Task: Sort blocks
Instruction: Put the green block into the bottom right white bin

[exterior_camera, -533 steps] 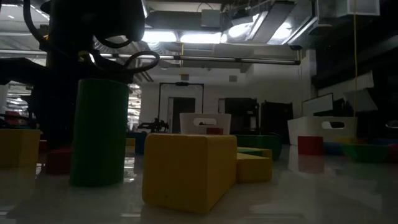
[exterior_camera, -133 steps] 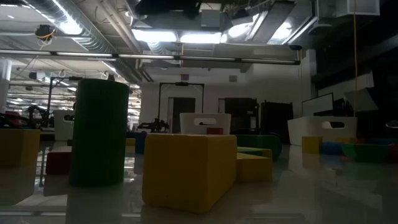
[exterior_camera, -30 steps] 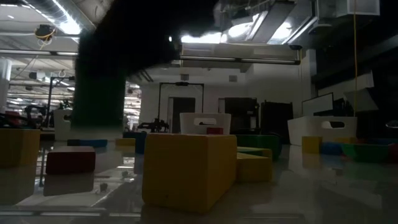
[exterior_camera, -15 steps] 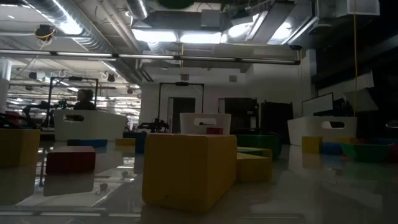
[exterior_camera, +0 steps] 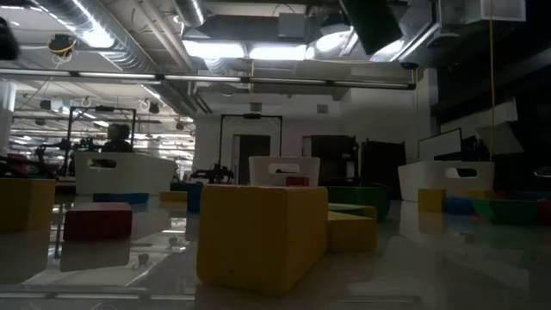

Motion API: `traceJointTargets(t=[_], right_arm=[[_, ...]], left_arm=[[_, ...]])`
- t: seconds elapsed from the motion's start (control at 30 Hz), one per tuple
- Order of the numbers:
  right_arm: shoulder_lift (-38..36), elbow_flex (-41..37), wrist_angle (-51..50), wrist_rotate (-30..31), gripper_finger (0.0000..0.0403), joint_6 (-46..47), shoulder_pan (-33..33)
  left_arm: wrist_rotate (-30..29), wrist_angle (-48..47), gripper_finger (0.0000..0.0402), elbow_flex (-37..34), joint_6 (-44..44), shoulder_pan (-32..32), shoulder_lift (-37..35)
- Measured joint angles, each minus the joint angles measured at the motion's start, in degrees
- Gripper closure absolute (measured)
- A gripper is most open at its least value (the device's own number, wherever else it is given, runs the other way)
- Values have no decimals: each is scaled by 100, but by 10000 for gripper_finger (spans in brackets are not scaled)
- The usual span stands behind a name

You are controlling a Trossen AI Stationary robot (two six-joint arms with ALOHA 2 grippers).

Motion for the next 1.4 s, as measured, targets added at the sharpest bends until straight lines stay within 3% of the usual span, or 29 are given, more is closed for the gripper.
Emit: traceJointTargets(t=[0.3, 0.5, 0.9, 1.03, 1.2, 1.4], right_arm=[[-61, -84, 61, -55, 266, -49, 193], [-183, -86, 60, 107, 247, 11, 490], [-636, -155, 82, 1176, 260, 1090, 1351], [-1166, -981, 77, 1494, 249, 1647, 1585], [-2236, -2705, 57, 1567, 256, 2946, 1773], [-3247, -4576, 53, 1019, 251, 4775, 2134]], left_arm=[[-2, -7, 180, 0, 88, 843, 2], [-2, -18, 180, 0, 232, 1195, 2], [0, -22, 180, 0, 205, 1269, 2], [0, -20, 180, 0, 183, 1269, 2], [0, -19, 180, 0, 121, 1269, 2], [0, -20, 180, 0, 25, 1269, 2]])
